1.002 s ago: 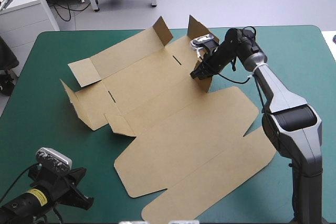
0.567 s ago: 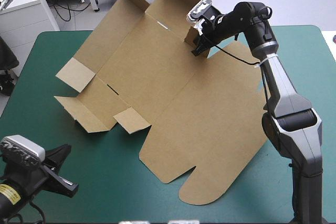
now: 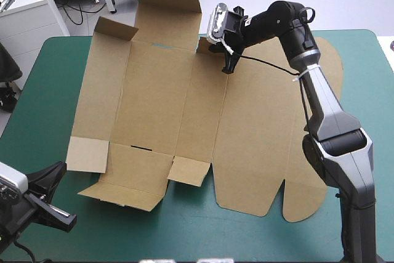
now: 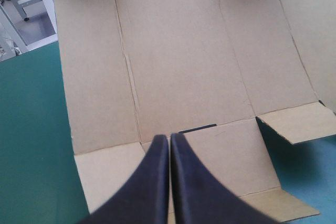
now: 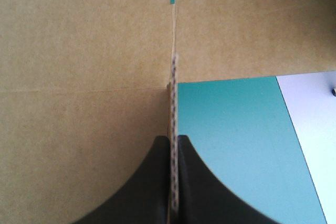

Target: Fold the box

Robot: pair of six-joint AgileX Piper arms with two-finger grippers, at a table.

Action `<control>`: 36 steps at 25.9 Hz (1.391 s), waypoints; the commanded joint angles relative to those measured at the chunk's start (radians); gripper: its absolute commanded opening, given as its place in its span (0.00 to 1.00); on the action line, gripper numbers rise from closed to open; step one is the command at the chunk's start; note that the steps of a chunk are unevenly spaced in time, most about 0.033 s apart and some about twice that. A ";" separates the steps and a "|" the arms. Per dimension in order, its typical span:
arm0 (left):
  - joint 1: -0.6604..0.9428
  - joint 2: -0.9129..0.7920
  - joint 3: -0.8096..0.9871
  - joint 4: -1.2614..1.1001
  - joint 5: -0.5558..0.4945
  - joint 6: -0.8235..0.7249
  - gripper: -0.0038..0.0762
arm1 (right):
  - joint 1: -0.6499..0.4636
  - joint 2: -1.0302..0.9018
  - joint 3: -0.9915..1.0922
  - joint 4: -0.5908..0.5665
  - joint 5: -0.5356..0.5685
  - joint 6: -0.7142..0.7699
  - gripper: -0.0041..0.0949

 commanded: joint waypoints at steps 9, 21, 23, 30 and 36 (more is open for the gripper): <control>-0.008 0.013 -0.029 0.029 -0.021 -0.002 0.04 | 0.194 -0.077 -0.024 -0.143 0.010 -0.044 0.02; -0.008 0.013 -0.029 0.044 -0.021 -0.002 0.04 | 0.213 -0.073 0.133 -0.116 0.010 -0.043 0.04; -0.008 0.013 -0.029 0.044 -0.021 -0.002 0.04 | 0.213 -0.073 0.133 -0.116 0.010 -0.043 0.09; -0.008 0.013 -0.029 0.044 -0.021 -0.002 0.04 | 0.213 -0.073 0.133 -0.135 0.010 0.004 0.64; -0.008 0.013 -0.029 0.044 -0.021 -0.002 0.04 | 0.213 -0.092 0.133 -0.157 0.010 0.172 0.70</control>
